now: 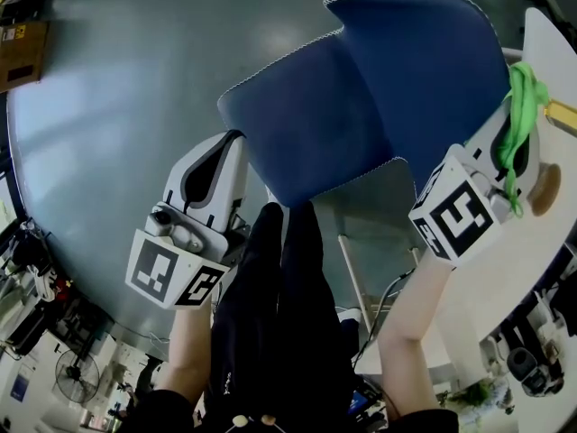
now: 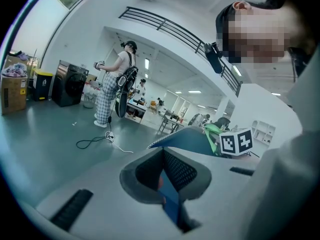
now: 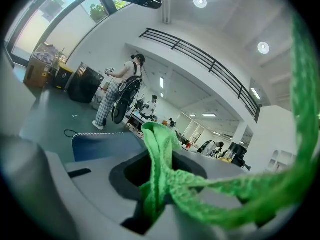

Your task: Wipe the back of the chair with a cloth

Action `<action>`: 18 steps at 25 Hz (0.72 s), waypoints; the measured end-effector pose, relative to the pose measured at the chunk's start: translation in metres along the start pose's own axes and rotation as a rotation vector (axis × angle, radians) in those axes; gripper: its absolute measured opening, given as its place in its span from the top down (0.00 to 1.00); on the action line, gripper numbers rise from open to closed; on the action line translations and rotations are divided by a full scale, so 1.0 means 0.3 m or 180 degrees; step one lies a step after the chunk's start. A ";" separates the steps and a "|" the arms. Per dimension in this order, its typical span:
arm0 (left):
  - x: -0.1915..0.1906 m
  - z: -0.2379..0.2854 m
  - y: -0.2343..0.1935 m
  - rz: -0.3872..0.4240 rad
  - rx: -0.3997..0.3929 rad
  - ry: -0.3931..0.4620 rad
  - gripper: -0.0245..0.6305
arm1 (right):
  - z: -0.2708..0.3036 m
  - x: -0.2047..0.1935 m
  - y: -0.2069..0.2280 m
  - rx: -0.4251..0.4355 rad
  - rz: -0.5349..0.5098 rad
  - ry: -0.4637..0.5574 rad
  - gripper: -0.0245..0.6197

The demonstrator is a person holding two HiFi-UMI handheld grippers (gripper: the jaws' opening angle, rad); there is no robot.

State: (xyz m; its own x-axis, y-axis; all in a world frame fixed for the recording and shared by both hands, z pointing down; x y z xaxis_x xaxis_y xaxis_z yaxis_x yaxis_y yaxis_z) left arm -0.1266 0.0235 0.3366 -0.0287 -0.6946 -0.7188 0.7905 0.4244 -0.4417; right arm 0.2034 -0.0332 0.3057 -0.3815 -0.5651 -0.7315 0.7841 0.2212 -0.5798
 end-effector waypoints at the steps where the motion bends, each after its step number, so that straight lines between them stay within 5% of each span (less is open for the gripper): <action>1: 0.001 -0.001 0.004 -0.0002 0.0003 0.0011 0.96 | 0.003 -0.002 -0.001 0.0015 -0.0010 0.0004 0.89; 18: -0.013 0.011 -0.009 -0.0064 0.0020 -0.0011 0.96 | 0.033 0.028 -0.107 0.0207 -0.0289 0.0181 0.89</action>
State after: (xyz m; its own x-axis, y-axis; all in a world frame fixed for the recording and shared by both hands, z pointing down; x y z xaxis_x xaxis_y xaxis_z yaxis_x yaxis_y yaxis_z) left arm -0.1267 0.0230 0.3423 -0.0425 -0.7049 -0.7080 0.7936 0.4067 -0.4525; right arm 0.1800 -0.0530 0.3217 -0.4782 -0.5340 -0.6973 0.7744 0.1180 -0.6215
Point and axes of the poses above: the fingertips, and each gripper's own axes: z forward along the fingers, y to its right, x out of its top, the point moved 7 cm from there along -z, backward along the fingers, and after that the axes turned 15 degrees about -y, right-handed, at the moved point
